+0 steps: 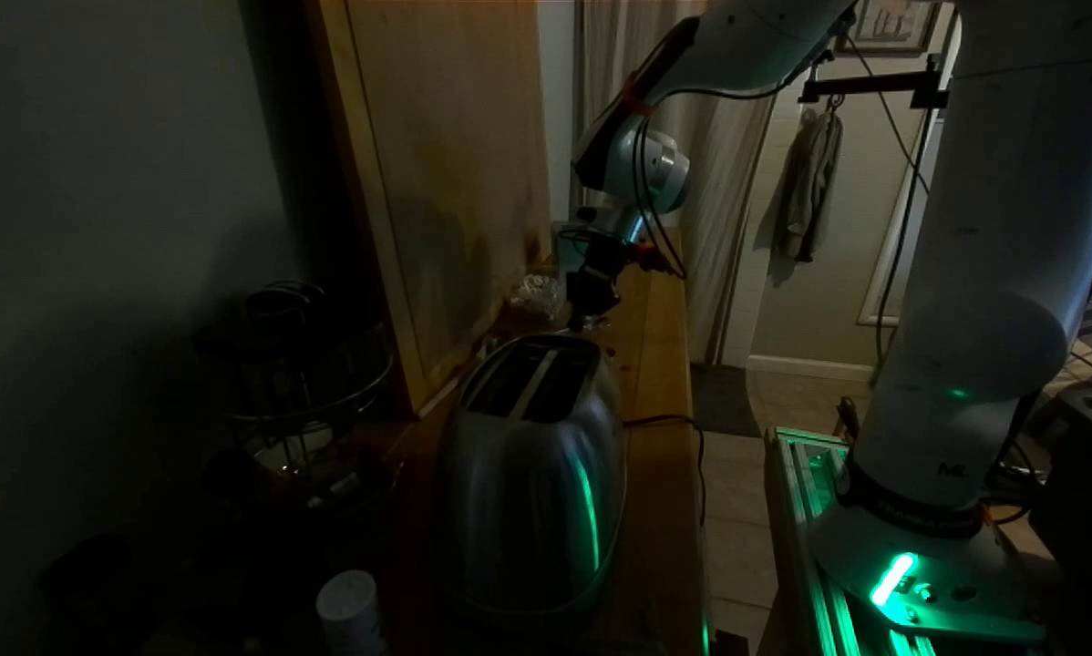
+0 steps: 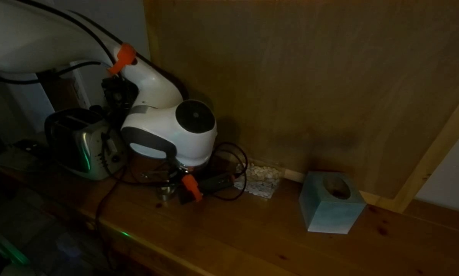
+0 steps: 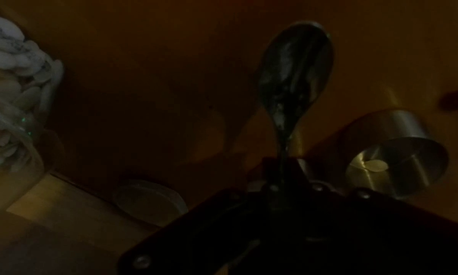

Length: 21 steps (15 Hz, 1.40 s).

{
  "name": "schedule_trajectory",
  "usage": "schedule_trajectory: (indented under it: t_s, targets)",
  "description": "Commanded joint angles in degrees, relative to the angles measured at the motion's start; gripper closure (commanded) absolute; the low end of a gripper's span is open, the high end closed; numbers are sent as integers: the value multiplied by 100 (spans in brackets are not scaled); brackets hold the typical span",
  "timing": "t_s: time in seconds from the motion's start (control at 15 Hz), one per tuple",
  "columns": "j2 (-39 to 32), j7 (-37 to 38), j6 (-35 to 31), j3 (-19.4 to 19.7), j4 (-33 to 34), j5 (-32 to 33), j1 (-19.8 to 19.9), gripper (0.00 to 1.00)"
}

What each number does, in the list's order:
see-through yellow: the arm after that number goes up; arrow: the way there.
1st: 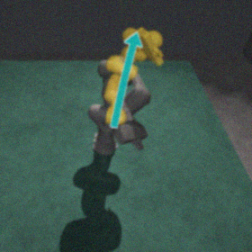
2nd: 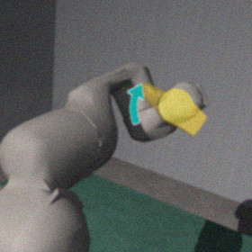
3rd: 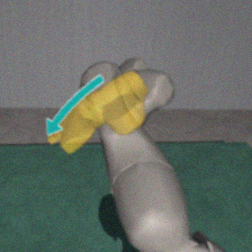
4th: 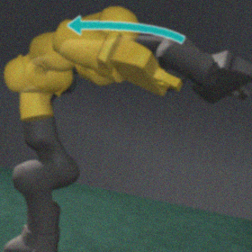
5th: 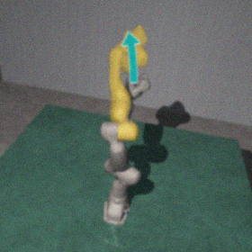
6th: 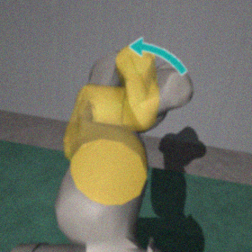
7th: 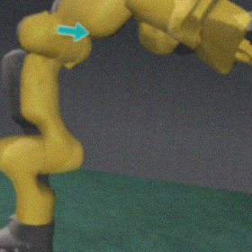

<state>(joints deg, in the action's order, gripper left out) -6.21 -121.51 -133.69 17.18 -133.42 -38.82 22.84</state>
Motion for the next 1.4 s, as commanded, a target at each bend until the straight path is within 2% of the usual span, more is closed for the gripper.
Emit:
schedule_trajectory:
  t_s: [0.0,0.47,1.33]
  targets:
    - [225,194,-199,9,-191,71,-75,98]
    - [226,533,-441,17,-229,175,-106,98]
    - [276,833,-343,0,-315,134,-108,98]
